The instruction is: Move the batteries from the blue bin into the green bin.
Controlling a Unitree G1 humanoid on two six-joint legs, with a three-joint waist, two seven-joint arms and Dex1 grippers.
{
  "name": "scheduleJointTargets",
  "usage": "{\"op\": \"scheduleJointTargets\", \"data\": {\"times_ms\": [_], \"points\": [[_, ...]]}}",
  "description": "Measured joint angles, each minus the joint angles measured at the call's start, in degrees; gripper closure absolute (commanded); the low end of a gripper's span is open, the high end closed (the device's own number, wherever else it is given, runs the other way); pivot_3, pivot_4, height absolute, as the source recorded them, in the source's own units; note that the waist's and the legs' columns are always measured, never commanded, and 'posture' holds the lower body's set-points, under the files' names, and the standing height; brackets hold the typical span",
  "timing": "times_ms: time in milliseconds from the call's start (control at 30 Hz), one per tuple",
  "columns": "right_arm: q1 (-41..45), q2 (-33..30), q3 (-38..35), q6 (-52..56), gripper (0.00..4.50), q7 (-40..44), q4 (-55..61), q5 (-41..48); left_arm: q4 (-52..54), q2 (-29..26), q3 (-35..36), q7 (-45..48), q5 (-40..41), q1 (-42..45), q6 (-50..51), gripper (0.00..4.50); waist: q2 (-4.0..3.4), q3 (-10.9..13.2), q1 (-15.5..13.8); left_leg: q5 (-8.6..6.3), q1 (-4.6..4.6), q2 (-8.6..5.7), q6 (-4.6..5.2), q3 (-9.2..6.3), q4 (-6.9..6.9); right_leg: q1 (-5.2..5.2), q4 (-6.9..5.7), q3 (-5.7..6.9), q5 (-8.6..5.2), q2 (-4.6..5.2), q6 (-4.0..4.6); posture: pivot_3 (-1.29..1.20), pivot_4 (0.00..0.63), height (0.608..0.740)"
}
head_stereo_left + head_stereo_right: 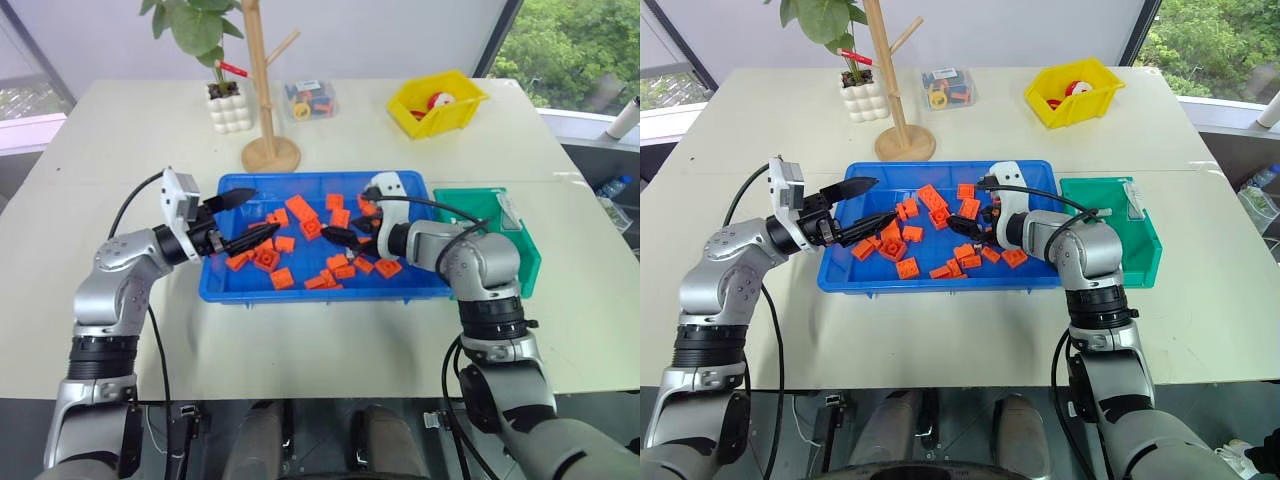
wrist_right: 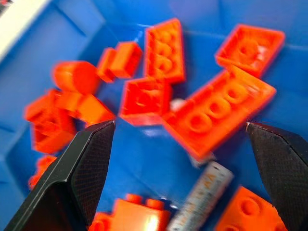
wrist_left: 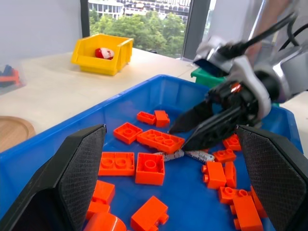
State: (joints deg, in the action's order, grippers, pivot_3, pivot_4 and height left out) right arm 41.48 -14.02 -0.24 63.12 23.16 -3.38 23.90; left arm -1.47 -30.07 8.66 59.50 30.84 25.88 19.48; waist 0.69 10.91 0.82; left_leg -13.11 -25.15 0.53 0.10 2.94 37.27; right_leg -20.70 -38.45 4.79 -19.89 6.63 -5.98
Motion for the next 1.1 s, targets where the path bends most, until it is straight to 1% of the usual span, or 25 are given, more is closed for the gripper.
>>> {"op": "scheduleJointTargets", "data": {"times_ms": [133, 400, 500, 600, 633, 667, 733, 767, 800, 1100], "points": [[1.72, 0.76, 0.23, -2.19, 0.05, -1.22, -3.85, -1.72, 0.65, 0.22, 0.04, -0.90, 0.91, -1.05, 0.00, 0.00, 0.00, 0.00, 0.03, 0.00, 0.00, 0.01, 0.00, 0.01, 0.00, -0.01, -0.01, 0.00, 0.00, 0.00, 0.00, 0.00, 0.150, 0.739], [4.41, 3.80, -0.36, -4.56, 0.05, -3.05, -8.31, -2.64, 2.25, 0.33, 0.07, -2.28, 1.43, -1.94, 0.00, 0.00, 0.00, 0.00, 0.02, 0.00, 0.00, 0.01, 0.00, 0.02, -0.01, -0.02, -0.02, -0.01, 0.00, 0.00, 0.00, 0.00, 0.150, 0.739], [4.62, 3.98, -0.32, -5.32, 0.05, -3.09, -9.17, -2.99, 2.32, 0.33, 0.07, -2.70, 1.58, -2.44, 0.00, 0.00, 0.00, 0.00, -0.02, 0.00, 0.00, 0.01, 0.00, 0.02, -0.01, -0.01, -0.02, -0.01, 0.00, 0.00, 0.00, 0.00, 0.150, 0.739], [4.64, 3.99, -0.05, -6.15, 0.82, -3.05, -10.25, -3.55, 2.37, 0.32, 0.08, -3.22, 1.81, -2.63, 0.00, 0.00, 0.00, 0.00, 0.00, 0.00, 0.00, 0.01, 0.00, 0.01, -0.01, -0.02, -0.02, -0.01, 0.00, 0.00, 0.00, 0.00, 0.150, 0.739], [4.65, 3.99, 0.04, -6.30, 1.18, -3.03, -10.51, -3.68, 2.47, 0.32, 0.08, -3.37, 1.87, -2.63, 0.00, 0.00, 0.00, 0.00, 0.03, 0.00, 0.00, 0.01, 0.00, 0.02, -0.02, -0.02, -0.02, -0.01, 0.00, 0.00, 0.00, 0.00, 0.150, 0.739], [4.65, 3.99, 0.15, -6.49, 1.74, -2.97, -10.59, -3.85, 2.50, 0.32, 0.08, -3.46, 1.92, -2.63, 0.00, 0.00, 0.00, 0.00, 0.05, 0.00, 0.00, 0.01, 0.00, 0.02, -0.02, -0.02, -0.02, -0.01, 0.00, 0.00, 0.00, 0.00, 0.150, 0.739], [4.68, 4.04, 0.50, -6.66, 2.59, -2.54, -10.90, -4.04, 2.53, 0.30, 0.09, -3.70, 2.13, -2.64, -0.02, 0.00, 0.00, 0.00, 0.10, 0.00, 0.00, 0.01, 0.00, 0.02, -0.02, -0.02, -0.02, -0.01, 0.00, 0.00, 0.00, 0.00, 0.150, 0.739], [4.84, 4.16, 0.55, -6.99, 3.14, -2.54, -11.14, -4.22, 2.56, 0.30, 0.09, -3.83, 2.21, -2.65, -0.02, 0.00, 0.00, 0.00, 0.11, 0.00, 0.00, 0.01, 0.00, 0.02, -0.02, -0.03, -0.02, -0.01, 0.00, 0.00, 0.00, 0.00, 0.150, 0.739], [5.13, 4.15, 0.56, -7.23, 3.37, -2.54, -11.49, -4.43, 2.60, 0.30, 0.10, -3.91, 2.25, -2.68, -0.02, 0.00, 0.00, 0.00, 0.12, 0.00, 0.00, 0.02, 0.00, 0.02, -0.02, -0.03, -0.02, -0.01, 0.00, 0.00, 0.00, 0.00, 0.150, 0.739], [9.22, 3.92, -0.52, -8.66, 3.37, -2.57, -11.76, -4.62, 2.72, 0.26, 0.11, -4.64, 2.33, -3.23, -0.05, 0.00, -0.01, 0.00, 0.06, 0.00, 0.00, 0.01, 0.00, 0.02, -0.02, -0.03, -0.02, -0.01, 0.00, 0.00, 0.00, 0.00, 0.150, 0.739]]}}
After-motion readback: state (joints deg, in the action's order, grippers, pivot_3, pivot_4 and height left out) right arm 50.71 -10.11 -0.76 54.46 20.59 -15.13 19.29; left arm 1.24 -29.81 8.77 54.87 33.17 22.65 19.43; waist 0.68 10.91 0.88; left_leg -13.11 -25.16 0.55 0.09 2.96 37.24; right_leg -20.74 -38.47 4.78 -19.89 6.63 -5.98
